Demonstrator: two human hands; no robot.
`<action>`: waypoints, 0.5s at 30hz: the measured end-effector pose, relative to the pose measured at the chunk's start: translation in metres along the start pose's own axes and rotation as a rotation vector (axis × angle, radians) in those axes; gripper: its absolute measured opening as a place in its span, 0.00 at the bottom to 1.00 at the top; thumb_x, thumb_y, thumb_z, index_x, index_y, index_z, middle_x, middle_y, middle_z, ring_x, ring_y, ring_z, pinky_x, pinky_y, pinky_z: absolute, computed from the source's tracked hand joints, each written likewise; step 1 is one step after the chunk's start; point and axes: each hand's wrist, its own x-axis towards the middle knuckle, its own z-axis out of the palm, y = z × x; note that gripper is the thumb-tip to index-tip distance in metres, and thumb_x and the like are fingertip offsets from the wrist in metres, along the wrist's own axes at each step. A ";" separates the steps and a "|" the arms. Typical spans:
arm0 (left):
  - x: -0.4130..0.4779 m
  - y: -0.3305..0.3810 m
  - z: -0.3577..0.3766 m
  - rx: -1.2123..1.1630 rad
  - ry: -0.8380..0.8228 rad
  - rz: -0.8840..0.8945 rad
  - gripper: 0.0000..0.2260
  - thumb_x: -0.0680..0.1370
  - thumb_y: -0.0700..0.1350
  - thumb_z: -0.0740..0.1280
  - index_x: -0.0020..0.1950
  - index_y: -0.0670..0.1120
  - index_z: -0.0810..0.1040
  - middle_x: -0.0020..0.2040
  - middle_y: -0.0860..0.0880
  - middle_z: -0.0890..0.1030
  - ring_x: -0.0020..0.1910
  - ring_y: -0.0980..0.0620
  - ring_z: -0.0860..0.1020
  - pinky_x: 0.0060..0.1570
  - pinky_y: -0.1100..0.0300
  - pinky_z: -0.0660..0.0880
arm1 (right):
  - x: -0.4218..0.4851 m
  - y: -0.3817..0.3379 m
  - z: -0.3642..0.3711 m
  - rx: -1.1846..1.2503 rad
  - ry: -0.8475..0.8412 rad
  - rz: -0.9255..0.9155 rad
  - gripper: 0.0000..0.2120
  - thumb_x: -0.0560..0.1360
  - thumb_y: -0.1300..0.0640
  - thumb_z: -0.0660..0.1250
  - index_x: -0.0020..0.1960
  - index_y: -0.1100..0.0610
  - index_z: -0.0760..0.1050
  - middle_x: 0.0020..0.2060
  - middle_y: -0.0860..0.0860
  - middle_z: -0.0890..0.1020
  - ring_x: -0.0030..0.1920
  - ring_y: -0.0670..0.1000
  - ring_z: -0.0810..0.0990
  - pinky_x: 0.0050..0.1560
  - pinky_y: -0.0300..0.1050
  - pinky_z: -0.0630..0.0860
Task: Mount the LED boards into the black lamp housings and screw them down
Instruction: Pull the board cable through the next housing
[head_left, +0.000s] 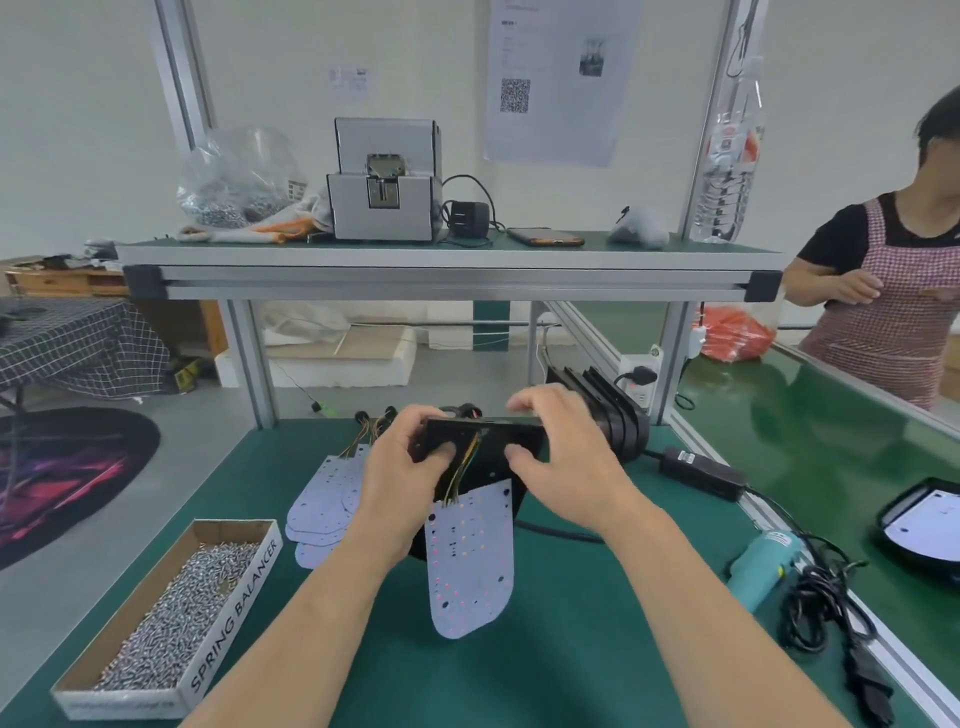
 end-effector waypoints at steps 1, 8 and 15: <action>0.001 -0.002 -0.001 -0.019 0.002 -0.015 0.18 0.76 0.30 0.67 0.45 0.56 0.79 0.41 0.55 0.82 0.42 0.57 0.79 0.44 0.63 0.75 | -0.010 0.001 0.005 -0.001 0.116 -0.012 0.11 0.74 0.53 0.68 0.55 0.52 0.73 0.52 0.43 0.73 0.54 0.41 0.70 0.55 0.33 0.66; -0.002 -0.016 -0.002 -0.100 0.019 -0.055 0.18 0.77 0.30 0.66 0.45 0.55 0.78 0.38 0.57 0.82 0.40 0.61 0.78 0.41 0.70 0.74 | -0.049 0.010 0.035 -0.109 0.218 -0.072 0.15 0.76 0.53 0.70 0.62 0.49 0.75 0.58 0.40 0.73 0.47 0.35 0.74 0.44 0.41 0.75; 0.001 -0.021 0.000 -0.171 0.004 -0.080 0.19 0.78 0.31 0.65 0.48 0.58 0.77 0.40 0.59 0.81 0.40 0.61 0.78 0.39 0.66 0.77 | -0.041 0.010 0.048 -0.076 -0.121 0.005 0.16 0.75 0.49 0.71 0.61 0.45 0.72 0.58 0.39 0.67 0.41 0.44 0.74 0.48 0.48 0.76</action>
